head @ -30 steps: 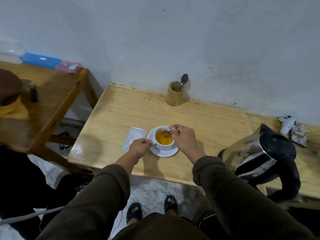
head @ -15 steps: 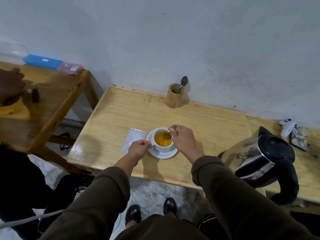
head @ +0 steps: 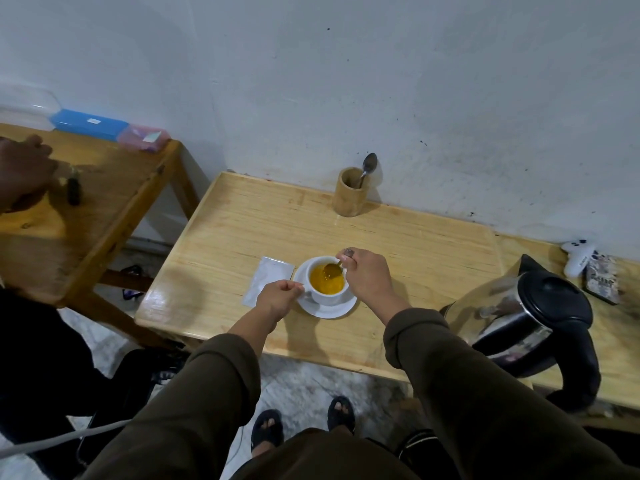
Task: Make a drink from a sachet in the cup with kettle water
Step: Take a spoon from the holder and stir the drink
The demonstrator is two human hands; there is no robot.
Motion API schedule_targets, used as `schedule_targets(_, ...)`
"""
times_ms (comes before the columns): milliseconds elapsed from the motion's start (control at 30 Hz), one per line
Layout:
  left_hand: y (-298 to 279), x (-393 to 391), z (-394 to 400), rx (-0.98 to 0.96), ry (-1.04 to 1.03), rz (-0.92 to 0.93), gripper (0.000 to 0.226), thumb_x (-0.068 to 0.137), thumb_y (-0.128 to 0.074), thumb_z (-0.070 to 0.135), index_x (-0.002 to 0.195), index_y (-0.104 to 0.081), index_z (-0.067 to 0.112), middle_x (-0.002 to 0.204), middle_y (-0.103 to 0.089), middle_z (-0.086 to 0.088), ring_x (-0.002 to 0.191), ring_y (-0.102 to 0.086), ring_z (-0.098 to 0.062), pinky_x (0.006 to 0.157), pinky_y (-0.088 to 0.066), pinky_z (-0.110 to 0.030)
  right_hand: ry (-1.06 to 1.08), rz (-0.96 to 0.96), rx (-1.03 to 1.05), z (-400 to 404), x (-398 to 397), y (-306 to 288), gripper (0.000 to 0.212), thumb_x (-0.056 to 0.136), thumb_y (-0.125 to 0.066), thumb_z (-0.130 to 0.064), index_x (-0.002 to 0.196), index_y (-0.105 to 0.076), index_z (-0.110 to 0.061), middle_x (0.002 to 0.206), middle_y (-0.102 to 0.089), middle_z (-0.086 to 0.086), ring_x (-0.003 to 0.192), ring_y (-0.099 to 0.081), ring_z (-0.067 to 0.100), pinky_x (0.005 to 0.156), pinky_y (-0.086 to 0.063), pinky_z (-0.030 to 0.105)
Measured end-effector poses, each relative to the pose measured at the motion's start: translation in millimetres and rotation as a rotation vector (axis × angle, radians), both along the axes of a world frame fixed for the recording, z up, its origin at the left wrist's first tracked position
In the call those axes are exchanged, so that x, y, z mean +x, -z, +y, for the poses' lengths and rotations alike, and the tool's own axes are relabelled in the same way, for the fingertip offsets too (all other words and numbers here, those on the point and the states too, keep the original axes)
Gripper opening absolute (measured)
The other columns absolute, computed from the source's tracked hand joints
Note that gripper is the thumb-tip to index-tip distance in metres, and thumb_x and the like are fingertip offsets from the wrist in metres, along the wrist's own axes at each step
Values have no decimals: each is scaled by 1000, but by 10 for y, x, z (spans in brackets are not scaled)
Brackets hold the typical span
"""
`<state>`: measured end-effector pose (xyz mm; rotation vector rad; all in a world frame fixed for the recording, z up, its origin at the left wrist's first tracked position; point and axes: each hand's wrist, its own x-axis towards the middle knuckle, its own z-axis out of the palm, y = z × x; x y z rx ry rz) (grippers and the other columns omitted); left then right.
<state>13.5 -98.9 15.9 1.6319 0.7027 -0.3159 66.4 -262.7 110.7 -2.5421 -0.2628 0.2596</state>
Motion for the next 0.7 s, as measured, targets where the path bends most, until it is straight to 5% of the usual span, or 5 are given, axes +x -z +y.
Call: schedule_targets(700,-2,10,34,-30,8,20,16,85,-63,28,96,-67,16,106,-64,-7,104,-56,-24,91,-47,-39,-57,123,31,54,49,14,30,95,-46,-25,96,-72,-10,98,-74,8,92,-64,24,81,-50,34)
